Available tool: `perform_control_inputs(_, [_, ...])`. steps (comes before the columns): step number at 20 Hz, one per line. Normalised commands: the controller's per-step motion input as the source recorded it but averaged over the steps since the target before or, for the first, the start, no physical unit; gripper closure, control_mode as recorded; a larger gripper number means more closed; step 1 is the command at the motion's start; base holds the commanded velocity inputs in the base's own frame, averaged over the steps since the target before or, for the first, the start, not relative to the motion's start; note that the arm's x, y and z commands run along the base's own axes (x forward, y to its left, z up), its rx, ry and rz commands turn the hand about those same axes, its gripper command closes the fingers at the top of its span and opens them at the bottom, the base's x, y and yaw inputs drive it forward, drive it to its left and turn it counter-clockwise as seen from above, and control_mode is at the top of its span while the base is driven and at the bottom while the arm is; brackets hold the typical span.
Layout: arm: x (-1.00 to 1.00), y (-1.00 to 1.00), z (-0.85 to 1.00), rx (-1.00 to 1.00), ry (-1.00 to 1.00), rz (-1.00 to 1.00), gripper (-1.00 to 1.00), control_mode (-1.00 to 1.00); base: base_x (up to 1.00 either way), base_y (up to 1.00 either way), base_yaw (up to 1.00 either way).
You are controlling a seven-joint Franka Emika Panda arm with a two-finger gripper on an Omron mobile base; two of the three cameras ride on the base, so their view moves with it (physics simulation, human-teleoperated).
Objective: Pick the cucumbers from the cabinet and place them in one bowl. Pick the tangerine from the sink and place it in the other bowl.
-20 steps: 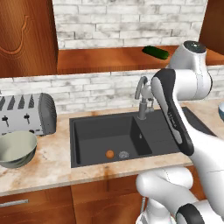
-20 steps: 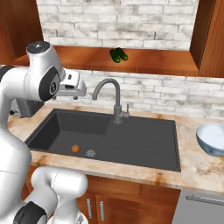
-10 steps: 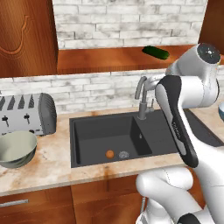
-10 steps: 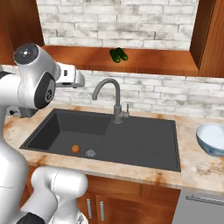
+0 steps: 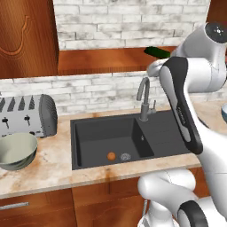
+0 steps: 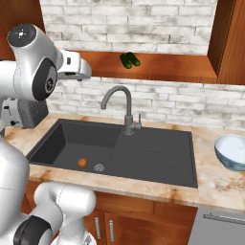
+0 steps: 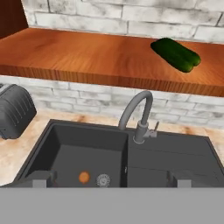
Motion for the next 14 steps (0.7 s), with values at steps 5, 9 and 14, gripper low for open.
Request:
perform_control_inputs(5, [0.12,-0.03,-0.13,-0.03,-0.03,0.0,-1.0,-1.0,0.0,0.0,0.0])
perform_control_inputs(9, [0.37,-0.33,-0.62,0.0,0.0,0.01,-1.0,-1.0,0.0,0.0,0.0])
perform_control_inputs(14, [0.19,-0.23,0.25,-0.05,0.0,0.0,-1.0,-1.0,0.0,0.0,0.0])
